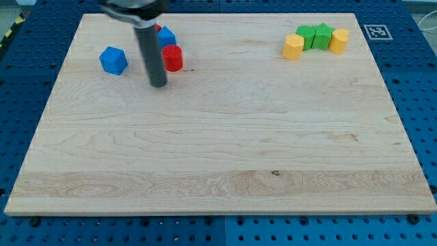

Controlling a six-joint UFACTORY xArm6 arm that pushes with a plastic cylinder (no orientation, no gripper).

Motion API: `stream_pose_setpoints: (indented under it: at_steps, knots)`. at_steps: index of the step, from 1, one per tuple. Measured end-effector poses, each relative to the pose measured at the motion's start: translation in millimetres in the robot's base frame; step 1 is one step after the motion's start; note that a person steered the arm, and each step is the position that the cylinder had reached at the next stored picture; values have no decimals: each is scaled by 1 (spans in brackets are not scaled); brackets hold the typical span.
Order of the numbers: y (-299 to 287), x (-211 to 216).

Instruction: Move red circle a bit right

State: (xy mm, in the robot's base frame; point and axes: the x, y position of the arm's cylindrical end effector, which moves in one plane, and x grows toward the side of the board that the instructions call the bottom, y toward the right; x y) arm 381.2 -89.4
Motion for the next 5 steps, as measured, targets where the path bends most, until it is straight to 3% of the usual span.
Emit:
stream_pose_setpoints:
  at_steps: [1, 2, 3, 5]
  knots:
    - [-14, -19]
    - [-32, 14]
    - [-75, -3]
    - [-38, -58]
